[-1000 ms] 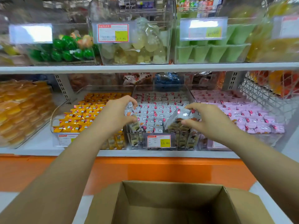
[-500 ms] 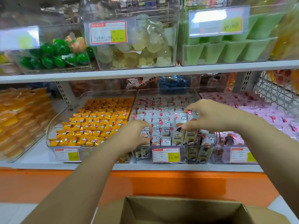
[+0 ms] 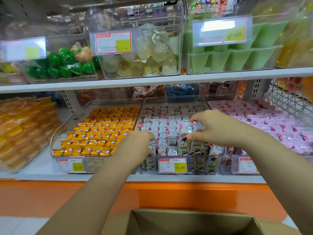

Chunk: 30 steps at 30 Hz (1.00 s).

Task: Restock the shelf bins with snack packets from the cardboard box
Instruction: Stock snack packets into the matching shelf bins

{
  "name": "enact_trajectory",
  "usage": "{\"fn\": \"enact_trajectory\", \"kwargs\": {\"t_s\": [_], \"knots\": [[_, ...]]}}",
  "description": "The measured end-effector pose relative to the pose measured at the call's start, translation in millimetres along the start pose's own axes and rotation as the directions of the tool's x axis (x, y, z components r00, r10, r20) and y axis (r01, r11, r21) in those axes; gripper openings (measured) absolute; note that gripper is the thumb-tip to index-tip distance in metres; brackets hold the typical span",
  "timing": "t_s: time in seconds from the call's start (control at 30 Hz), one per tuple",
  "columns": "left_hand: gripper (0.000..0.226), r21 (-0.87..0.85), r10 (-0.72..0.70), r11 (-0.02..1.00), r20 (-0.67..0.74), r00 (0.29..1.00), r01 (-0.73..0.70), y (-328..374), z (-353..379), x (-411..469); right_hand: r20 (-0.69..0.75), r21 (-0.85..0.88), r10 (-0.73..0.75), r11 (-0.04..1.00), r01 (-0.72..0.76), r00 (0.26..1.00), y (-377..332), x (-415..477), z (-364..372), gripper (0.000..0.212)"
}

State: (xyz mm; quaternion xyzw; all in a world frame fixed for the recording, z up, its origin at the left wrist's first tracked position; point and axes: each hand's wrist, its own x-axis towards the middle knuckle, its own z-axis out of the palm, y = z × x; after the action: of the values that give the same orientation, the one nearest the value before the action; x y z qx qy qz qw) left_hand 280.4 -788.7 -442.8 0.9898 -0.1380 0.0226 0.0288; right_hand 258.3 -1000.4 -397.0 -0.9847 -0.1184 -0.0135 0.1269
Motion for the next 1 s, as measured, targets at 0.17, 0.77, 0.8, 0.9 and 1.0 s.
{"fn": "enact_trajectory", "kwargs": {"t_s": [0.17,0.77,0.8,0.9,1.0], "knots": [[0.037,0.091,0.012,0.996,0.022,1.000,-0.014,7,5,2,0.000,0.031,0.007,1.000,-0.007,1.000,0,0,1,0.071],[0.050,-0.378,0.106,0.925,0.173,0.979,-0.034,-19,4,-7,-0.216,-0.072,0.008,0.997,-0.024,0.976,-19,-5,-9,0.053],[0.051,-0.388,0.111,0.921,0.157,0.981,-0.042,-20,3,-9,-0.242,-0.085,0.002,0.996,-0.023,0.970,-24,-5,-10,0.051],[0.056,-0.473,0.113,0.878,0.057,0.992,-0.073,-23,-13,-12,-0.328,-0.008,-0.059,0.998,0.059,0.943,-39,-6,-12,0.047],[0.061,-0.641,0.132,0.754,-0.066,0.989,-0.143,-29,-34,-14,-0.355,0.190,-0.125,0.961,0.202,0.926,-54,-1,2,0.041]]}}
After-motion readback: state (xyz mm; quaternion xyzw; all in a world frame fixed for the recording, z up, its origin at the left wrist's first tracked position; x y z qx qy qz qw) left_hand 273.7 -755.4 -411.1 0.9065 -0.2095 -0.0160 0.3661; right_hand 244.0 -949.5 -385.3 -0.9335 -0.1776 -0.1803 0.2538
